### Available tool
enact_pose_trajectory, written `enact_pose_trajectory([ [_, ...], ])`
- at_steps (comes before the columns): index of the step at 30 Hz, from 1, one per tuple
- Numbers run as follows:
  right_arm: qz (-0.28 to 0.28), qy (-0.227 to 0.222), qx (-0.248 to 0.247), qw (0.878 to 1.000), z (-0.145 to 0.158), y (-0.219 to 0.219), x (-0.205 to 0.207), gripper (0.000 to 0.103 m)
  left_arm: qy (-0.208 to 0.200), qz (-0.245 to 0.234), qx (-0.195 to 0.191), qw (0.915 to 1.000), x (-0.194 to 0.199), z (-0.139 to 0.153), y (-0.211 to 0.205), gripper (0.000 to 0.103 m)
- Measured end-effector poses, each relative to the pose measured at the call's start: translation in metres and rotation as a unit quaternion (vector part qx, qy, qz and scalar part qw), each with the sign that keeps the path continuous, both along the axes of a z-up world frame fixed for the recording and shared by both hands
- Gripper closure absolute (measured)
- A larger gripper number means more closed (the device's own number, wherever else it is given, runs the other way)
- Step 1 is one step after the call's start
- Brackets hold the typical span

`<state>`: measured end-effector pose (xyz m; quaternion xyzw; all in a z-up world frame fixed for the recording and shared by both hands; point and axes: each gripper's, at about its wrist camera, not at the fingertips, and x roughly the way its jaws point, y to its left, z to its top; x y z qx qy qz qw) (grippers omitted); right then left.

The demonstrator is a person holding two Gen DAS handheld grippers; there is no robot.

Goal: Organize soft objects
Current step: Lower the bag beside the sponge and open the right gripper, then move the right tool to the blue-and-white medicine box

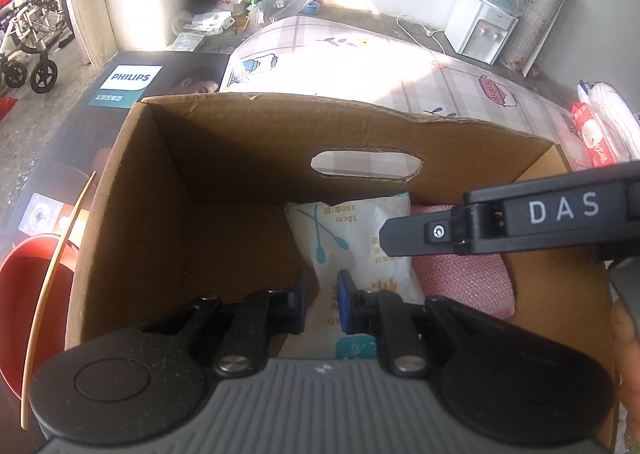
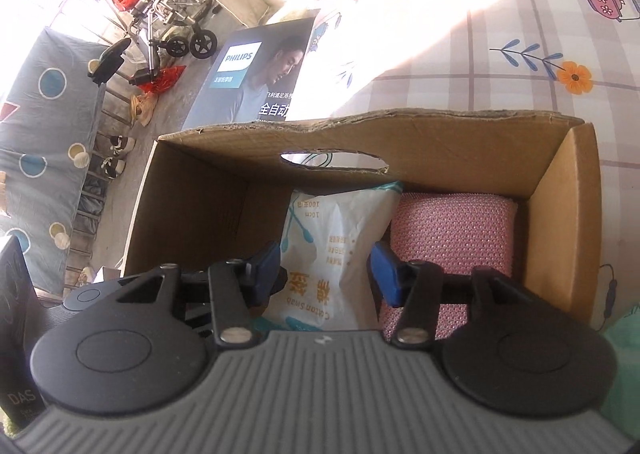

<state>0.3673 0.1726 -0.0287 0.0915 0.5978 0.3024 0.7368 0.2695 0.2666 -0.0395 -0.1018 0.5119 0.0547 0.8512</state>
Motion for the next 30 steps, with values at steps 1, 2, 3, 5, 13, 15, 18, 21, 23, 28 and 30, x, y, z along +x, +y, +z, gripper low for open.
enact_pose_trajectory([
  [1, -0.003, -0.001, -0.001, 1.0, 0.0, 0.0, 0.001, 0.053, 0.001, 0.001, 0.001, 1.0, -0.001, 0.0, -0.001, 0.088],
  [2, -0.005, -0.002, -0.004, 1.0, -0.002, 0.001, 0.001, 0.053, 0.002, 0.003, 0.0, 1.0, -0.002, 0.001, -0.001, 0.088],
  [3, -0.01, 0.001, -0.007, 1.0, -0.006, 0.003, 0.004, 0.053, 0.004, 0.004, -0.002, 1.0, -0.002, 0.0, -0.001, 0.088],
  [5, -0.021, 0.018, -0.005, 1.0, -0.017, 0.006, 0.007, 0.053, 0.007, 0.005, -0.002, 1.0, -0.003, -0.002, -0.001, 0.088],
  [13, -0.033, 0.056, 0.004, 0.998, -0.044, 0.016, 0.009, 0.059, 0.02, 0.012, -0.001, 0.9997, 0.002, -0.01, 0.003, 0.088],
  [15, -0.03, 0.05, 0.001, 0.998, -0.043, 0.015, 0.007, 0.059, 0.022, 0.013, -0.002, 0.9997, 0.002, -0.01, 0.004, 0.088],
  [18, -0.026, 0.029, -0.001, 0.999, -0.032, 0.011, 0.003, 0.057, 0.019, 0.012, -0.002, 0.9997, -0.001, -0.007, 0.002, 0.086],
  [21, -0.023, 0.01, 0.015, 1.0, -0.012, 0.004, -0.006, 0.057, 0.008, 0.02, -0.001, 0.9998, -0.008, 0.002, -0.001, 0.067],
  [23, -0.022, -0.006, 0.038, 0.999, 0.006, -0.006, -0.013, 0.057, -0.001, 0.026, 0.001, 0.9997, -0.015, 0.011, -0.003, 0.052],
  [28, -0.023, -0.028, 0.103, 0.994, 0.048, -0.044, -0.039, 0.056, -0.036, 0.028, -0.026, 0.9986, -0.042, 0.044, -0.013, 0.038],
  [30, -0.024, -0.035, 0.124, 0.991, 0.063, -0.066, -0.054, 0.056, -0.055, 0.023, -0.029, 0.9978, -0.054, 0.058, -0.021, 0.032],
])
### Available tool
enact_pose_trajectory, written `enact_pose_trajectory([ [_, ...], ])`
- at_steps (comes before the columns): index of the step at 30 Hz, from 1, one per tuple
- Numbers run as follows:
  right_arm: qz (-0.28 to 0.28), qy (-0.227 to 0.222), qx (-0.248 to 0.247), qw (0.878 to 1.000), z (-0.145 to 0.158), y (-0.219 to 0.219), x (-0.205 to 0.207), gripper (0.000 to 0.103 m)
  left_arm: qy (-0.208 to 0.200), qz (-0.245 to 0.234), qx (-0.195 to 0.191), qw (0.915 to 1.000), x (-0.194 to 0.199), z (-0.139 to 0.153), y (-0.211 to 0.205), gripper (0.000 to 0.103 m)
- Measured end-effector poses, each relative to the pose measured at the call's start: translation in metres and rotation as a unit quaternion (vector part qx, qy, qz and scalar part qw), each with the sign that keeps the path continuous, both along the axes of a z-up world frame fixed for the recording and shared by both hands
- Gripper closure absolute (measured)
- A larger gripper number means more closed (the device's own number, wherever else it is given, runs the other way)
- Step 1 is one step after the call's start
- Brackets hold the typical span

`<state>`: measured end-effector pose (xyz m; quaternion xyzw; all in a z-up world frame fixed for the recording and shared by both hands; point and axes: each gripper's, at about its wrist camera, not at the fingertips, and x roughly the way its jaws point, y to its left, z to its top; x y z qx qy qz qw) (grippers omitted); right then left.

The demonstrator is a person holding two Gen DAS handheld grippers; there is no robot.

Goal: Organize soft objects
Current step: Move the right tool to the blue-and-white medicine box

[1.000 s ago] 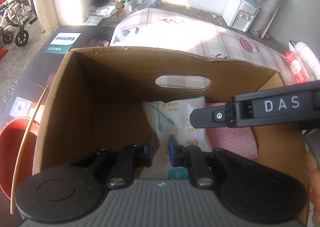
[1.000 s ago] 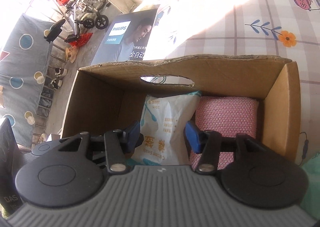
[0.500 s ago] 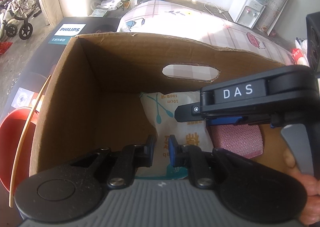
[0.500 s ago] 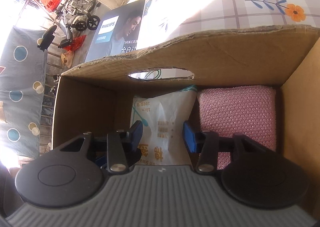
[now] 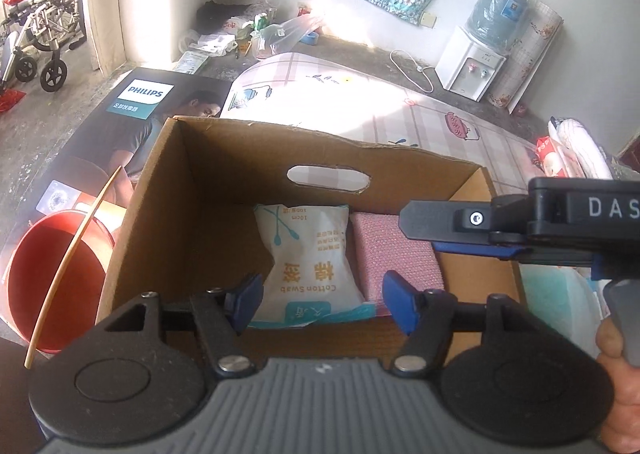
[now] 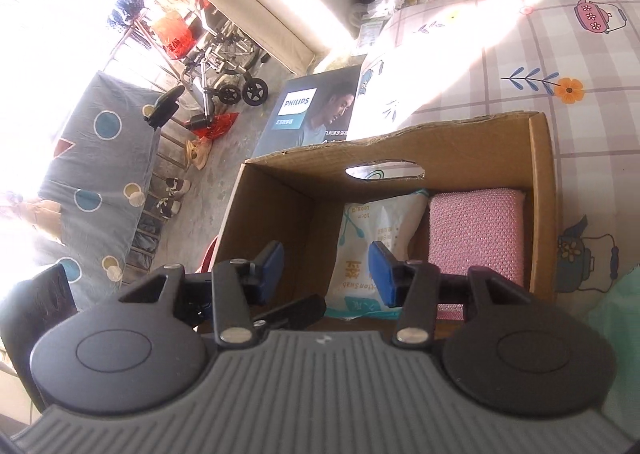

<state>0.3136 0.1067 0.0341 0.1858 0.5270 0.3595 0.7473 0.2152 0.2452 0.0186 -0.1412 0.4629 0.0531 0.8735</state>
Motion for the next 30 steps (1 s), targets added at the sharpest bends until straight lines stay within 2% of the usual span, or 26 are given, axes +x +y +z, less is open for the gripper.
enact_pose_trajectory([
  [3, -0.004, -0.023, 0.021, 0.999, 0.023, -0.042, -0.027, 0.054, -0.032, -0.011, 0.0, 0.9994, -0.018, 0.021, -0.019, 0.021],
  [9, -0.057, -0.064, 0.036, 0.996, 0.047, -0.139, -0.077, 0.05, -0.075, -0.074, -0.009, 0.9944, -0.041, 0.049, -0.075, 0.015],
  [14, -0.118, -0.105, -0.005, 0.987, 0.056, -0.22, -0.104, 0.049, -0.093, -0.144, 0.0, 0.9851, -0.044, 0.057, -0.133, 0.014],
  [17, -0.154, -0.103, -0.041, 0.982, 0.053, -0.267, -0.101, 0.049, -0.097, -0.174, 0.0, 0.98, -0.037, 0.055, -0.168, 0.014],
  [22, -0.182, -0.069, -0.128, 0.972, 0.019, -0.328, -0.061, 0.048, -0.084, -0.199, -0.001, 0.9764, -0.018, 0.044, -0.217, 0.015],
  [24, -0.177, -0.034, -0.151, 0.972, -0.003, -0.343, -0.038, 0.048, -0.072, -0.204, -0.003, 0.9764, -0.01, 0.036, -0.232, 0.015],
  [27, -0.165, 0.005, -0.17, 0.972, -0.034, -0.348, -0.008, 0.049, -0.056, -0.207, -0.006, 0.9766, 0.0, 0.026, -0.249, 0.016],
  [30, -0.144, -0.004, -0.212, 0.967, -0.05, -0.338, 0.009, 0.049, -0.044, -0.211, -0.004, 0.9765, 0.006, 0.019, -0.261, 0.017],
])
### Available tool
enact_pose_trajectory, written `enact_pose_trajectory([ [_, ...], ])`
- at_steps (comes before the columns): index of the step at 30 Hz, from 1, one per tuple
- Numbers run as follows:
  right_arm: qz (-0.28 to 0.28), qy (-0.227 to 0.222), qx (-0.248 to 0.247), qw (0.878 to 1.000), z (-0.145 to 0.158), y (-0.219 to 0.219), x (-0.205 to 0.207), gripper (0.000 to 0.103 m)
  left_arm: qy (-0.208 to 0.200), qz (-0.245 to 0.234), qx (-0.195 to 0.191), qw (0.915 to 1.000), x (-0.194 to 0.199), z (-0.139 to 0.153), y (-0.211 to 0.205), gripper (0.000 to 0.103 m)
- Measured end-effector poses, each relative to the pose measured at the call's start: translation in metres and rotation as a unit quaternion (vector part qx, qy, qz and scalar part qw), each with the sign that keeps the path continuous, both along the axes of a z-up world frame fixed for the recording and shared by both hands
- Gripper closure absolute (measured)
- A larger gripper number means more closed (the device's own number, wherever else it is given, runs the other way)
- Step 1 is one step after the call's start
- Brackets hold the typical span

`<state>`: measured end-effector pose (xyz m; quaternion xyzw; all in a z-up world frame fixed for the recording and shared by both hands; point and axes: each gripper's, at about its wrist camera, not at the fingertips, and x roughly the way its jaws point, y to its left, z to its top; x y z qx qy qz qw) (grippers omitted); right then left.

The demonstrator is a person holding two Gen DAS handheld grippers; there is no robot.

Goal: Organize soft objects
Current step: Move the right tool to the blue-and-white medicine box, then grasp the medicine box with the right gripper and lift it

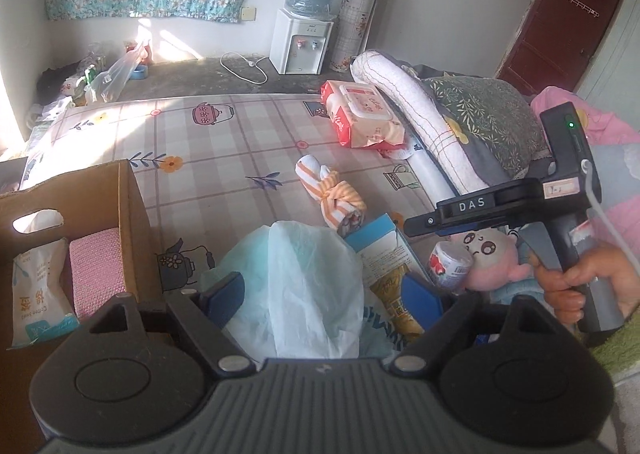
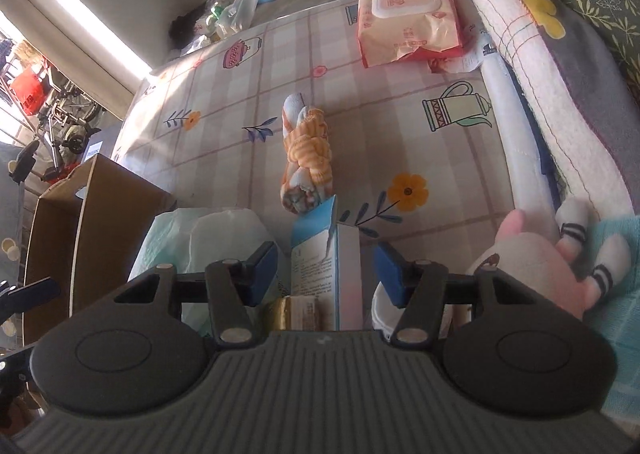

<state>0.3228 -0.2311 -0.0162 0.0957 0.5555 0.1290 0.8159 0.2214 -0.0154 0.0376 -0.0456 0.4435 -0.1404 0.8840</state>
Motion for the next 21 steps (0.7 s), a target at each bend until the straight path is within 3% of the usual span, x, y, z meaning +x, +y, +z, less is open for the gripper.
enact_pose_trajectory([
  [7, 0.051, 0.041, -0.029, 0.997, -0.029, 0.023, 0.027, 0.056, 0.007, -0.008, 0.008, 0.9999, 0.008, -0.006, -0.013, 0.018],
  [10, 0.055, 0.055, -0.024, 0.997, -0.036, 0.026, 0.028, 0.071, 0.006, -0.011, 0.01, 0.9999, 0.009, -0.007, -0.016, 0.019],
  [15, 0.051, 0.027, -0.014, 0.998, -0.027, 0.023, 0.017, 0.077, 0.007, -0.015, 0.008, 0.9998, 0.007, -0.008, -0.019, 0.021],
  [21, 0.024, -0.035, -0.001, 0.999, 0.009, 0.004, -0.008, 0.08, 0.0, -0.027, -0.003, 0.9996, 0.002, -0.007, -0.023, 0.022],
])
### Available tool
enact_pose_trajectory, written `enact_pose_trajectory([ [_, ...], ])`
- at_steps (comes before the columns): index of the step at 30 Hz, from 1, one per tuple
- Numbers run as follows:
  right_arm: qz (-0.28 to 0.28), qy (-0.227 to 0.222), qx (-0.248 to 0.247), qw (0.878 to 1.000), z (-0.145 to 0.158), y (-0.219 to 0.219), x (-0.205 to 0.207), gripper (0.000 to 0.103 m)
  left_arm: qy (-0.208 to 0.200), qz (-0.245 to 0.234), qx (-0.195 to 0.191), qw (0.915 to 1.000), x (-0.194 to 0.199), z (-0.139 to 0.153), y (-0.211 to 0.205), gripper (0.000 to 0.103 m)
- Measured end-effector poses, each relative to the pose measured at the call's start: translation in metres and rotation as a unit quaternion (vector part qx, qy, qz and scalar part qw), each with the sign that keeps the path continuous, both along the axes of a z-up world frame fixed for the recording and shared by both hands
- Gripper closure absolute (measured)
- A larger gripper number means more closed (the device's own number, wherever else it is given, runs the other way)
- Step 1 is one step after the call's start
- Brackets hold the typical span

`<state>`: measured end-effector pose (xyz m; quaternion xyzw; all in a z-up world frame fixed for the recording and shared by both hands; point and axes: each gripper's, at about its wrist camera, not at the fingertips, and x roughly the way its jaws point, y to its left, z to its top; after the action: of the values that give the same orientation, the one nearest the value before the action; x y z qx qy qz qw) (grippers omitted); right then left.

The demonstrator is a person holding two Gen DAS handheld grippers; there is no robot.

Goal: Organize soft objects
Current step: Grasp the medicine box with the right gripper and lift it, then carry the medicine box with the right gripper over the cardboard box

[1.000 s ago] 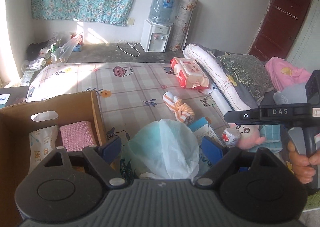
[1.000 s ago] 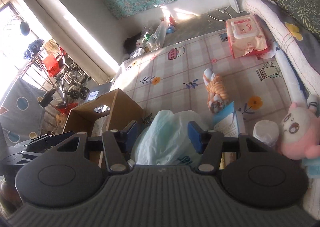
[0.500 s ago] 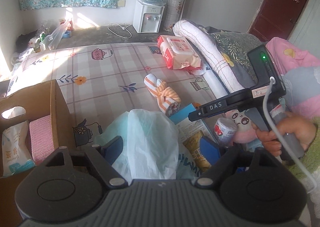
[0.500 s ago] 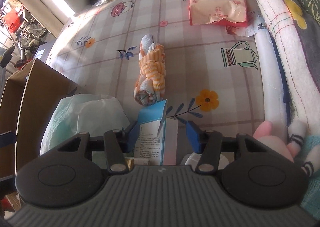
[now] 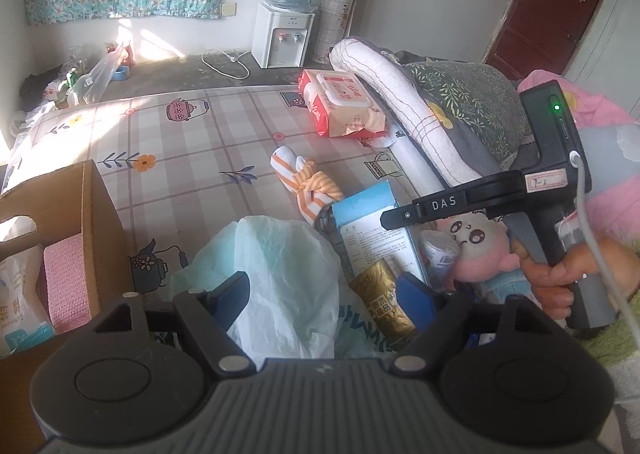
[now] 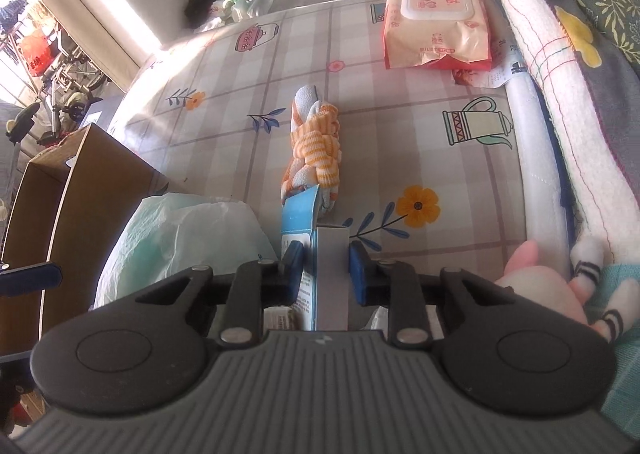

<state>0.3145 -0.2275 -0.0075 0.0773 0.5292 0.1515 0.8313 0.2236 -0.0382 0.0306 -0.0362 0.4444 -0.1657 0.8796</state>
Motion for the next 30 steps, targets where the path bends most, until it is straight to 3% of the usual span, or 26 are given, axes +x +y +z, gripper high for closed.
enact_pose_trajectory([
  [7, -0.026, -0.062, 0.053, 0.996, 0.044, -0.034, -0.041, 0.083, -0.033, -0.059, -0.022, 0.9975, -0.014, 0.008, -0.015, 0.019],
  [17, -0.015, -0.088, 0.122, 0.989, 0.091, -0.053, -0.09, 0.084, -0.092, -0.141, 0.004, 0.9857, -0.032, 0.013, -0.049, 0.008],
  [23, 0.032, -0.099, 0.148, 0.984, 0.128, -0.031, -0.124, 0.084, -0.081, -0.148, -0.039, 0.9849, -0.037, 0.02, -0.039, 0.004],
  [30, 0.099, -0.108, 0.155, 0.977, 0.164, 0.021, -0.153, 0.084, -0.082, -0.126, -0.064, 0.9865, -0.053, 0.028, -0.01, 0.003],
])
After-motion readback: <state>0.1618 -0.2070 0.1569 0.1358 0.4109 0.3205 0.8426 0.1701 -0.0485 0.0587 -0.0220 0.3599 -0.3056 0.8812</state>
